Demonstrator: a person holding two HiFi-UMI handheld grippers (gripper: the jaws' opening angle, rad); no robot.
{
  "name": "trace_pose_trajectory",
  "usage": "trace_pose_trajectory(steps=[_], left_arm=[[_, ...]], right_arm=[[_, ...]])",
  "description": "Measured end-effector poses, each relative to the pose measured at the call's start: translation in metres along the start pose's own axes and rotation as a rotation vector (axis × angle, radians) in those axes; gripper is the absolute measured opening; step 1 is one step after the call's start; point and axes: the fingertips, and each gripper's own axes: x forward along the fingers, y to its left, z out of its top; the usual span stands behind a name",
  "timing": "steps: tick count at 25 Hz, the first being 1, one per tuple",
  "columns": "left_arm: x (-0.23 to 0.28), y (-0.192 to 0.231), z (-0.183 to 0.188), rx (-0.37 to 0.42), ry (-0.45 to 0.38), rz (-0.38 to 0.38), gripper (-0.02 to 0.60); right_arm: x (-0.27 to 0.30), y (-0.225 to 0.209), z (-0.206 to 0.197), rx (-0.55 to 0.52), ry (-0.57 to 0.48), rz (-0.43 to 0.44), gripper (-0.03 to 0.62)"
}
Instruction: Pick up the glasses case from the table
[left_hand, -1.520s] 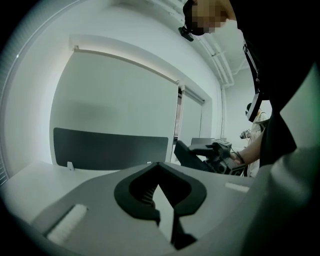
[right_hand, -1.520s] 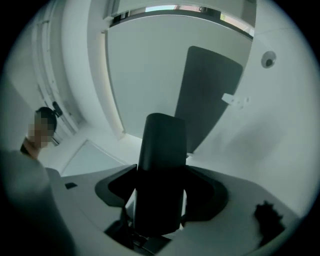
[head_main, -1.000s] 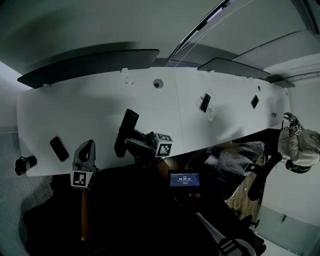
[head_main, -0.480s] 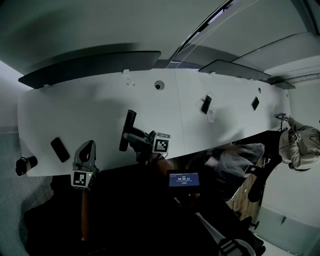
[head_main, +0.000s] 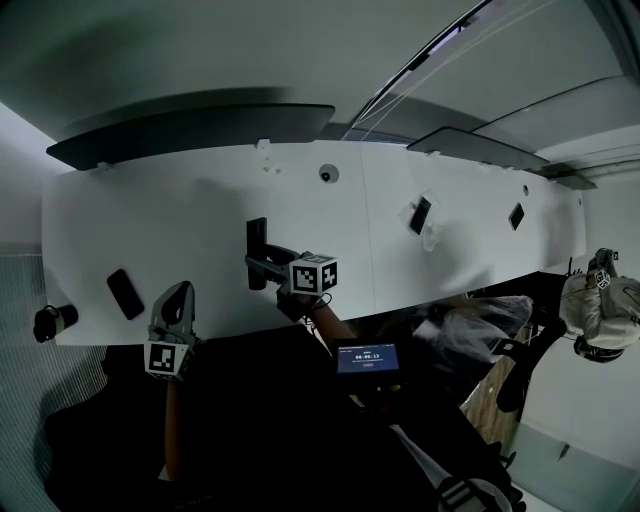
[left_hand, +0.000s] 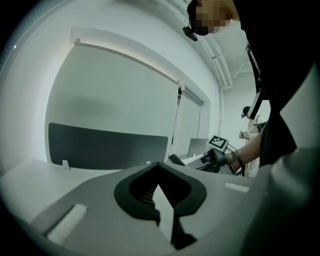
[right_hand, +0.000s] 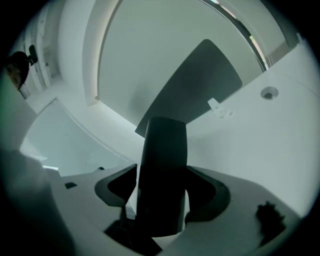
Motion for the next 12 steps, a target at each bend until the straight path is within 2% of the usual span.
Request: trace_pose_trajectory(steps=[3, 7, 10, 12], left_arm=[[-0.001, 0.000, 0.003, 0.012, 0.004, 0.001, 0.006], [-0.003, 0.001, -0.002, 0.011, 0.005, -0.003, 0.006], [-0.001, -0.002, -0.004, -0.026, 0.029, 0.002, 0.006], [0.003, -0.002, -0.013, -0.020, 0.034, -0.012, 0.006]], right_arm=[[-0.002, -0.016, -0.010, -0.019, 0.029, -0.071, 0.301], [-0.001, -0.015, -0.018, -0.041, 0.056, -0.067, 0.299], [-0.004, -0.017, -0.017, -0.020, 0.027, -0.070, 0.299], [-0.007, -0.017, -0.015, 0.000, -0.004, -0.068, 0.299]])
